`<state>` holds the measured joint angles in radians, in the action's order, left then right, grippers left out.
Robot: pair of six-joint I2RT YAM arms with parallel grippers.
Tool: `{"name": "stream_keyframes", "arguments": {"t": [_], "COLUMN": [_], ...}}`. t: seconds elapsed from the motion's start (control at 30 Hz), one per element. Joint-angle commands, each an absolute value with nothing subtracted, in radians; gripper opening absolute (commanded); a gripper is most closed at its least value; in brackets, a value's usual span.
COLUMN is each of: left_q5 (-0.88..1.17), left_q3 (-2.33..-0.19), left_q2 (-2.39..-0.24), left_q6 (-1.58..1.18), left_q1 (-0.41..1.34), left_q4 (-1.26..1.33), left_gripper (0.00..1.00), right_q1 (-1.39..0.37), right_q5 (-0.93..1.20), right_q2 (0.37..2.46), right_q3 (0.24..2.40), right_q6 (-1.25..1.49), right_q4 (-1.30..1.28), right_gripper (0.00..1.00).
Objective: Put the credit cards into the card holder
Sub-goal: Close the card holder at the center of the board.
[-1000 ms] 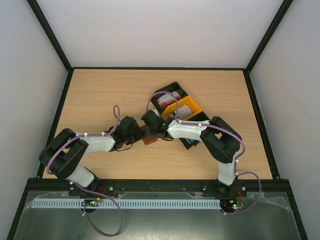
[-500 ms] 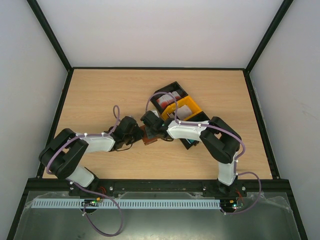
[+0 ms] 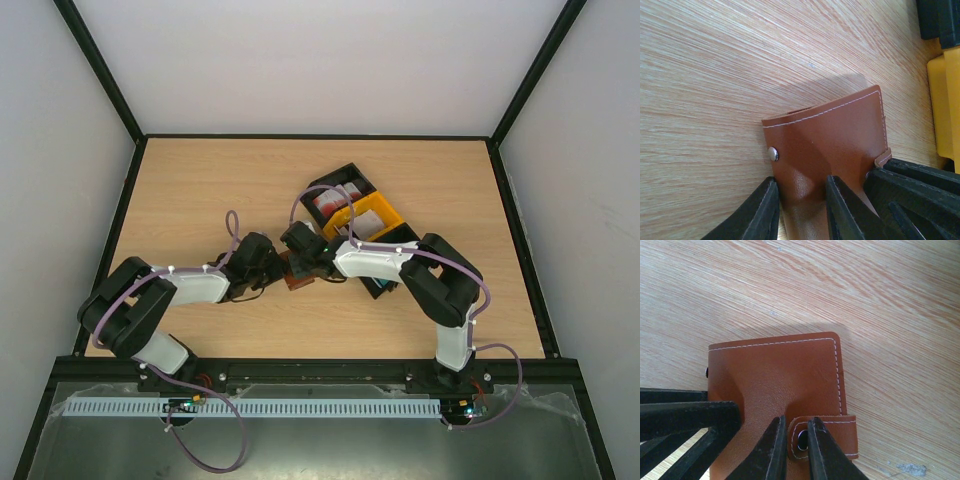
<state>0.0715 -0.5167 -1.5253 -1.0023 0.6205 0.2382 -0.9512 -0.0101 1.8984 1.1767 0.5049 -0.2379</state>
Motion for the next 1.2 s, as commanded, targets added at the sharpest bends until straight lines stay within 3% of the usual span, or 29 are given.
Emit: {"name": "stream_keyframes", "arguments": {"t": [0.0,0.23,0.4,0.73,1.17], "left_q5": [0.077,0.078,0.077,0.077,0.078], "left_q3": [-0.455,-0.454,-0.453,-0.449,-0.448], "left_q2": [-1.572,-1.572,-1.57,-1.564,-1.563], "left_q6": [-0.994,-0.993,-0.993,-0.993,-0.992], "left_q1": [0.617,0.618,0.616,0.616,0.615], "left_q4": [0.023,0.025,0.023,0.023,0.024], "left_gripper": [0.3,0.3,0.29,0.29,0.29], "right_q1": [-0.963,-0.963,-0.963,-0.957,-0.882], "right_q5": [0.0,0.014,0.002,-0.052,0.066], "right_q2": [1.911,1.89,1.865,1.806,1.759], "right_q3": [1.202,1.193,1.18,1.111,1.007], "right_q6": [0.511,0.516,0.535,0.62,0.772], "right_q4": [-0.264,-0.249,-0.233,-0.158,-0.029], "right_gripper": [0.15,0.28,0.3,0.15,0.11]}}
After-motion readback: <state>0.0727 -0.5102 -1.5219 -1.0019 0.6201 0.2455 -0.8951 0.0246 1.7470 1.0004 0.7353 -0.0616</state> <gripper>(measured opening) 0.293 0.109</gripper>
